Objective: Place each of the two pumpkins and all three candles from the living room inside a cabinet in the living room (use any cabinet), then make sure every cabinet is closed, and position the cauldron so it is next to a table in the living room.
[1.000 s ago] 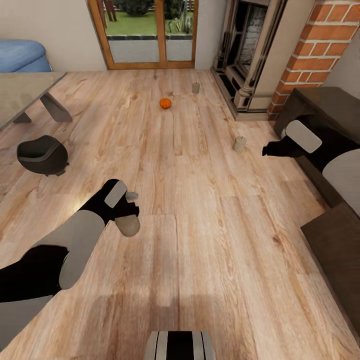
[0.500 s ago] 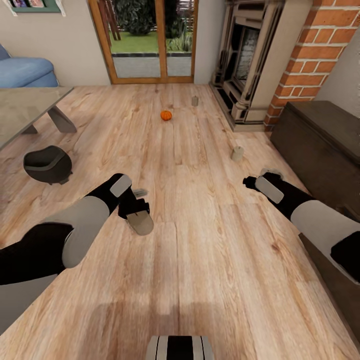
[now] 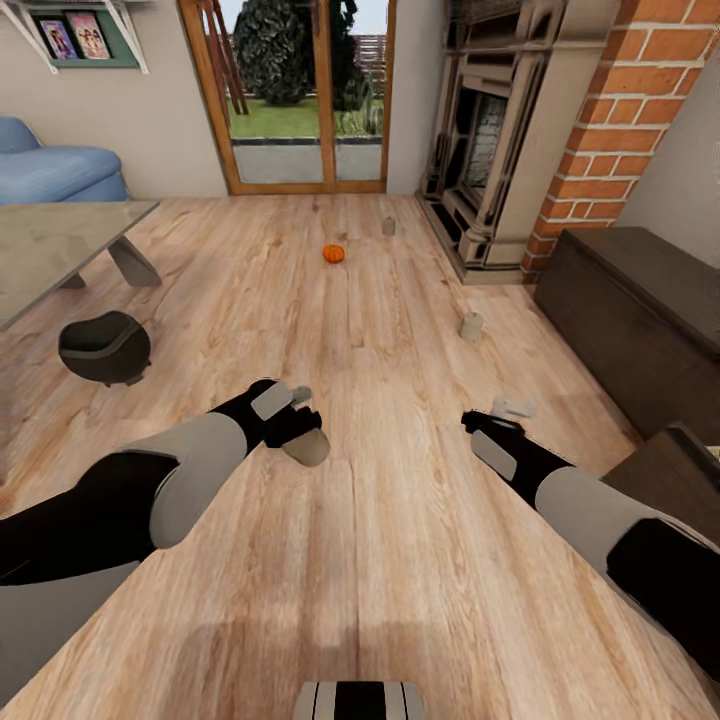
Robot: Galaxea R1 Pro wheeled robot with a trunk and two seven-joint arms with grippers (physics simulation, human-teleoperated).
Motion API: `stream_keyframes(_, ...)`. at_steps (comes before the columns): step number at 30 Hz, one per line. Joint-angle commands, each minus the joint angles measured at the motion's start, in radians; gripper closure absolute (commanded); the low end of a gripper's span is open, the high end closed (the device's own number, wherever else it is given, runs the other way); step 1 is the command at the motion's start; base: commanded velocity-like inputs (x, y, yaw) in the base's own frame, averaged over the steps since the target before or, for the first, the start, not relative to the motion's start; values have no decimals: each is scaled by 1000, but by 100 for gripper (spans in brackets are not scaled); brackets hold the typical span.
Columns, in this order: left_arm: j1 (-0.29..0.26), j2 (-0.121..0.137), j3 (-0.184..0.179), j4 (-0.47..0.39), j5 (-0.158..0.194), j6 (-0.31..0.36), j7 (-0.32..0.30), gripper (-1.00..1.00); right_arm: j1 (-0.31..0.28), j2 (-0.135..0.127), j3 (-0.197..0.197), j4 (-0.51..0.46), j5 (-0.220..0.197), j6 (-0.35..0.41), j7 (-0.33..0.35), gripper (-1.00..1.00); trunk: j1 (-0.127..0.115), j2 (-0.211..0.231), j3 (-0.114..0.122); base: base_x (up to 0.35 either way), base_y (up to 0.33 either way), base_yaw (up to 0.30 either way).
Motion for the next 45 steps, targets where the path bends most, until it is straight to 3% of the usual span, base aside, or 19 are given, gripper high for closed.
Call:
stream_keyframes(1,22,-1,-8,-1,14,-44,-12,100,16,4,7,0,8,6,-7,-100,-1,0,3,0,0,0)
stream_keyframes(6,108,-6,-8,0,30,-183,-48,100,53,29,4,0,22,2,-8,-100,-3,1,23,0,0,0)
stream_keyframes(9,200,-11,-8,0,36,-276,-63,100,61,39,2,2,25,-2,-8,-100,-4,2,34,0,0,0)
stream_keyframes(15,289,-9,-7,1,39,-375,-80,100,68,45,4,4,29,-60,-9,-100,-7,3,57,0,0,0)
stream_keyframes(18,301,-5,-7,1,57,-385,-80,100,82,46,5,4,31,-111,-9,-100,-8,4,69,0,0,0)
stream_keyframes(21,304,-3,-7,0,101,-387,-82,100,94,48,6,4,32,-151,-10,-100,-10,5,81,0,0,0)
stream_keyframes(23,306,-4,-7,0,152,-389,-84,100,100,49,6,4,32,-172,-10,-100,-11,5,88,0,0,0)
stream_keyframes(29,308,-9,-9,1,187,-391,-85,100,104,50,6,5,32,-184,-8,-100,-13,7,112,0,0,0)
stream_keyframes(40,308,-14,-14,1,177,-390,-87,100,129,59,7,6,33,-185,-8,-100,-18,9,154,0,0,0)
stream_keyframes(45,308,-16,-15,0,134,-389,-87,100,131,75,8,6,33,-184,-8,-100,-20,10,173,0,0,0)
